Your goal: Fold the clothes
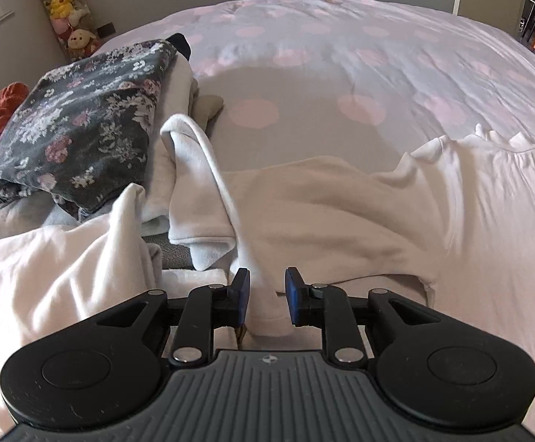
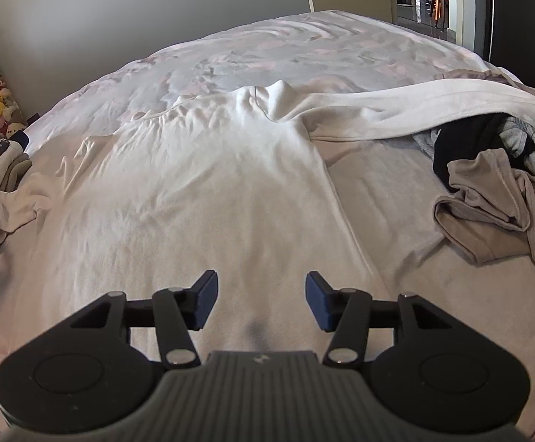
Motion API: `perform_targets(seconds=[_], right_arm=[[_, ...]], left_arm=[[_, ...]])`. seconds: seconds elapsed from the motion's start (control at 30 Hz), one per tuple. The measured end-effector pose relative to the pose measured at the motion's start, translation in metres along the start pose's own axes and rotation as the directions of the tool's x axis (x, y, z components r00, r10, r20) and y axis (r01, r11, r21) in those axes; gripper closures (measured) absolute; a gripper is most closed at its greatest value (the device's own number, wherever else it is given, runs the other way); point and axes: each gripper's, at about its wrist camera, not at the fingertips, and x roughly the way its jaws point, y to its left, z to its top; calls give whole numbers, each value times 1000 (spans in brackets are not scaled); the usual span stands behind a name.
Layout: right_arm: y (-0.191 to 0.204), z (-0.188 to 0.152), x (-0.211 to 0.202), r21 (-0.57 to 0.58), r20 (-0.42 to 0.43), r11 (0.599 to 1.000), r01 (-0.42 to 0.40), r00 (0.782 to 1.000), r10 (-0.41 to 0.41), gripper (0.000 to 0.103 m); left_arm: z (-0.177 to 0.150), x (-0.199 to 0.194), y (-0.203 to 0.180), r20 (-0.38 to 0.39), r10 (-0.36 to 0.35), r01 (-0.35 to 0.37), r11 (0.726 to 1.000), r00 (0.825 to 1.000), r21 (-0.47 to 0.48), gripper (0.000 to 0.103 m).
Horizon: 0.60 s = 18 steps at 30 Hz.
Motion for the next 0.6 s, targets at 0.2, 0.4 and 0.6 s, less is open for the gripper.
perform_targets(seconds=[0.2, 0.4, 0.6], right_arm=[[2, -1, 5, -12, -15, 1000, 14, 1000, -14, 47], [4, -1, 6, -14, -18, 1000, 8, 1000, -8, 47], [10, 1, 0, -20, -1, 1000, -7, 1000, 7, 47]], left_arm=[[-2, 6, 9, 20, -7, 8, 999, 1000, -36, 102], [5, -30, 18, 95, -106, 112, 992, 990, -55, 103], [19, -96, 1, 199, -325, 336, 941, 925, -26, 103]])
